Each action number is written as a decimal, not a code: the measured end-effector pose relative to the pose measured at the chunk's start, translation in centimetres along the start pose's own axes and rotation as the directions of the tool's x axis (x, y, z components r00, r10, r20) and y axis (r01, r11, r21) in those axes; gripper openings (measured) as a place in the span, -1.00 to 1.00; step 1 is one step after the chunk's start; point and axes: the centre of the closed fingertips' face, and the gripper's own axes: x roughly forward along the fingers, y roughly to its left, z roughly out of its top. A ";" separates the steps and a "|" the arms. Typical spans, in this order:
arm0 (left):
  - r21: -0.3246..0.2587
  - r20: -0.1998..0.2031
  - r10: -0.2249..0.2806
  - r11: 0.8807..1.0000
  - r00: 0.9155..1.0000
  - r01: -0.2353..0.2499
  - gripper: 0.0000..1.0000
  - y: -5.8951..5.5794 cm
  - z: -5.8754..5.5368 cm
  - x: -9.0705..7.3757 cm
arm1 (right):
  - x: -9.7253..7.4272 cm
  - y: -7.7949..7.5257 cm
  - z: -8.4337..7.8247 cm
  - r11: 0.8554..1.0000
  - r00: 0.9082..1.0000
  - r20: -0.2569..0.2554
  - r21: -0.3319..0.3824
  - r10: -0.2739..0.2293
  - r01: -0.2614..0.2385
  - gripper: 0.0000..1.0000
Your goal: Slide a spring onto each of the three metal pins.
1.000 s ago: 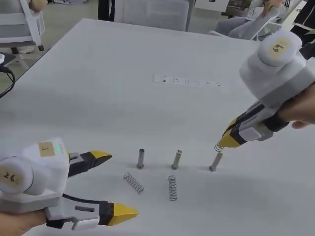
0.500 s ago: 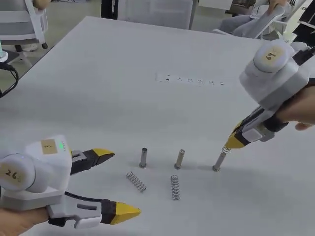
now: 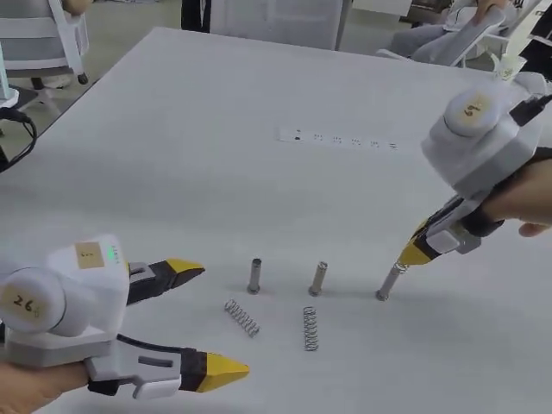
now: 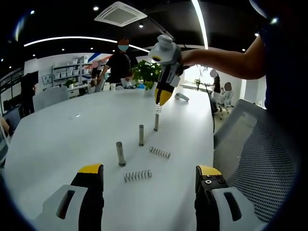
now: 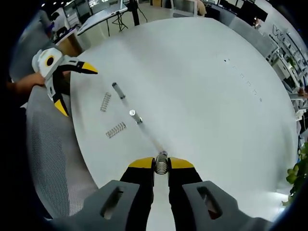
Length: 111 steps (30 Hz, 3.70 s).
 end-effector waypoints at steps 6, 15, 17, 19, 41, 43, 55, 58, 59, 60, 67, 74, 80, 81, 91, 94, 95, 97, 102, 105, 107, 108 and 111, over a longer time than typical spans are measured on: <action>0.001 -0.001 0.001 1.000 1.000 -0.001 0.49 0.1 0.0 0.0 | 0.3 -0.1 0.0 1.000 1.000 -0.003 0.007 0.004 -0.004 -0.84; -0.002 -0.002 0.003 1.000 1.000 -0.003 0.48 0.2 -0.1 -0.1 | 0.8 -0.1 -0.1 1.000 1.000 -0.010 0.010 0.009 -0.009 -0.84; -0.002 -0.002 0.004 1.000 1.000 -0.004 0.48 0.2 -0.1 -0.1 | 1.0 -0.2 -0.1 1.000 1.000 -0.010 0.011 0.009 -0.009 -0.84; -0.002 -0.003 0.004 1.000 1.000 -0.004 0.48 0.2 -0.1 -0.1 | 1.2 -0.2 -0.2 1.000 1.000 -0.012 0.013 0.012 -0.011 -0.84; 0.003 -0.005 0.003 1.000 1.000 -0.003 0.46 0.3 0.0 -0.1 | 4.8 -0.1 -1.3 1.000 0.997 -0.071 0.001 -0.009 0.009 -0.83; 0.003 -0.005 0.004 1.000 1.000 -0.004 0.46 0.3 0.1 -0.2 | 5.1 0.0 -1.4 1.000 0.997 -0.076 0.004 -0.008 0.009 -0.83; 0.002 -0.004 0.004 1.000 1.000 -0.004 0.46 0.2 0.1 -0.1 | 5.9 0.0 -2.0 1.000 0.996 -0.091 0.024 -0.006 0.008 -0.83; 0.001 -0.004 0.006 1.000 1.000 -0.006 0.46 0.3 0.1 -0.1 | 6.0 0.1 -2.0 1.000 0.996 -0.091 0.023 -0.003 0.005 -0.83; 0.002 -0.005 0.006 1.000 1.000 -0.006 0.45 0.3 0.0 -0.1 | 6.1 0.0 -2.1 1.000 0.996 -0.090 0.022 -0.005 0.007 -0.83; 0.001 -0.005 0.006 1.000 1.000 -0.006 0.45 0.3 0.0 -0.1 | 6.1 0.1 -2.0 1.000 0.996 -0.087 0.026 -0.001 0.003 -0.83; 0.000 -0.003 0.005 1.000 1.000 -0.005 0.45 0.3 0.0 -0.1 | 6.1 0.0 -2.0 1.000 0.997 -0.083 0.023 0.000 0.002 -0.82; 0.001 -0.005 0.002 1.000 1.000 -0.002 0.44 0.1 0.0 0.0 | 6.0 -0.1 -1.7 1.000 0.998 -0.060 0.024 -0.002 0.003 -0.73; 0.001 -0.004 0.001 1.000 1.000 -0.001 0.44 0.1 0.0 0.0 | 5.4 -0.1 -1.4 0.999 0.999 -0.033 0.031 -0.010 0.011 -0.64; 0.002 -0.005 0.000 1.000 1.000 0.000 0.44 0.1 0.0 0.0 | 5.2 0.1 -1.3 1.000 1.000 -0.024 0.030 -0.006 0.007 -0.62; 0.004 -0.008 -0.008 1.000 1.000 0.008 0.44 -0.3 0.1 0.1 | 3.8 0.3 -0.7 0.999 0.999 0.033 0.020 -0.037 0.037 -0.54; 0.005 -0.006 -0.010 1.000 1.000 0.010 0.44 -0.3 0.2 0.1 | 3.4 0.4 -0.6 0.999 0.998 0.045 0.024 -0.043 0.042 -0.53; 0.006 -0.006 -0.009 1.000 1.000 0.009 0.44 -0.3 0.2 0.0 | 3.3 0.3 -0.6 0.999 0.998 0.048 0.026 -0.045 0.044 -0.53; 0.006 -0.005 -0.009 1.000 1.000 0.009 0.44 -0.3 0.2 0.0 | 3.1 0.4 -0.7 0.998 0.997 0.053 0.031 -0.048 0.047 -0.53; 0.008 -0.007 -0.010 1.000 1.000 0.010 0.44 -0.3 0.2 -0.3 | 2.7 0.4 -1.3 0.998 0.996 0.061 0.045 -0.057 0.054 -0.53; 0.008 -0.008 -0.012 1.000 1.000 0.012 0.44 -0.4 0.2 -0.3 | 2.6 0.5 -1.8 0.997 0.996 0.062 0.053 -0.059 0.056 -0.53; 0.010 -0.010 -0.013 1.000 1.000 0.013 0.44 -0.5 0.1 -0.3 | 2.6 0.7 -2.1 0.997 0.997 0.059 0.060 -0.059 0.056 -0.53; 0.010 -0.010 -0.014 1.000 1.000 0.014 0.44 -0.5 0.1 -0.3 | 2.5 0.8 -2.2 0.997 0.997 0.058 0.060 -0.060 0.056 -0.54; 0.012 -0.010 -0.016 1.000 1.000 0.016 0.44 -0.6 0.2 -0.2 | 2.5 1.1 -2.7 0.996 0.997 0.059 0.073 -0.054 0.049 -0.54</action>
